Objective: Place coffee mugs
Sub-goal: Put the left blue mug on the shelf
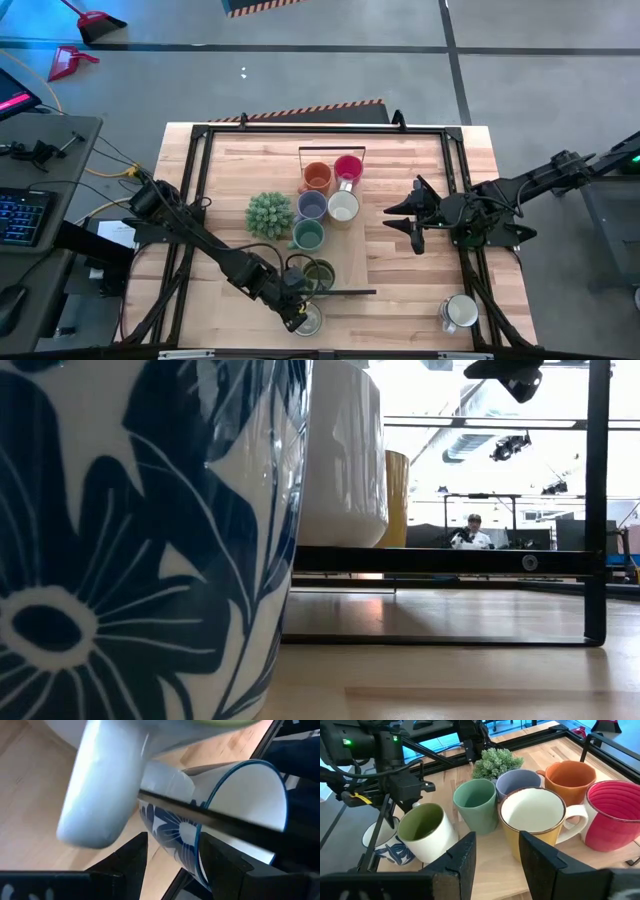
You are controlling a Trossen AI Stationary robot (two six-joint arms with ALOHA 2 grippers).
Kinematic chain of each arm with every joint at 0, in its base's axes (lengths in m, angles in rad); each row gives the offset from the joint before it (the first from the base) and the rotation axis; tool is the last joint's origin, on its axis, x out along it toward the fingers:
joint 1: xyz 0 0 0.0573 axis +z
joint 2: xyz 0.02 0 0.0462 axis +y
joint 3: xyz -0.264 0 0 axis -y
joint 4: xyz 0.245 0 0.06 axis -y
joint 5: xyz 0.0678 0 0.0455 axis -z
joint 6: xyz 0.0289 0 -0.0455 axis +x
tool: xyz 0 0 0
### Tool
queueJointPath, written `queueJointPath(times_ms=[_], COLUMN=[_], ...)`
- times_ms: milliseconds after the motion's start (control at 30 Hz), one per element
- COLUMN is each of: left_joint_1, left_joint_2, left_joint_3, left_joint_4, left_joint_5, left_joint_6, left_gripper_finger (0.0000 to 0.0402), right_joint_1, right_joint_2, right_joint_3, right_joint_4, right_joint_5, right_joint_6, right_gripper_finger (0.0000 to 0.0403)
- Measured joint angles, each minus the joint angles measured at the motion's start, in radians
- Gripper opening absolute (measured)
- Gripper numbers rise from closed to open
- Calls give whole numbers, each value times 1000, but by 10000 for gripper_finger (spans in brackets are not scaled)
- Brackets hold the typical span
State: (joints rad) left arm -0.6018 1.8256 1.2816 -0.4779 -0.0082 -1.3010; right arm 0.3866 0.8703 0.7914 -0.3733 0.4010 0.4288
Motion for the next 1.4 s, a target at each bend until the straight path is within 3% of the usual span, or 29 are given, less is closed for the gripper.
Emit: queueJointPath(times_ms=[467, 1067, 1400], left_joint_1=[-14, -20, -33], left_joint_2=[0, -11, -11], left_joint_3=[0, -1, -1], left_joint_4=[-50, -158, -166], left_joint_5=[95, 106, 102], left_joint_6=[-8, -31, -10], left_gripper_finger=[165, 164, 85], right_joint_1=[0, 0, 0], right_joint_2=[0, 0, 0], right_joint_3=[0, 0, 0], right_joint_4=[-40, -83, -106], right_joint_5=[-1, -1, -1], right_joint_6=[6, 14, 18], right_gripper_finger=[129, 129, 129])
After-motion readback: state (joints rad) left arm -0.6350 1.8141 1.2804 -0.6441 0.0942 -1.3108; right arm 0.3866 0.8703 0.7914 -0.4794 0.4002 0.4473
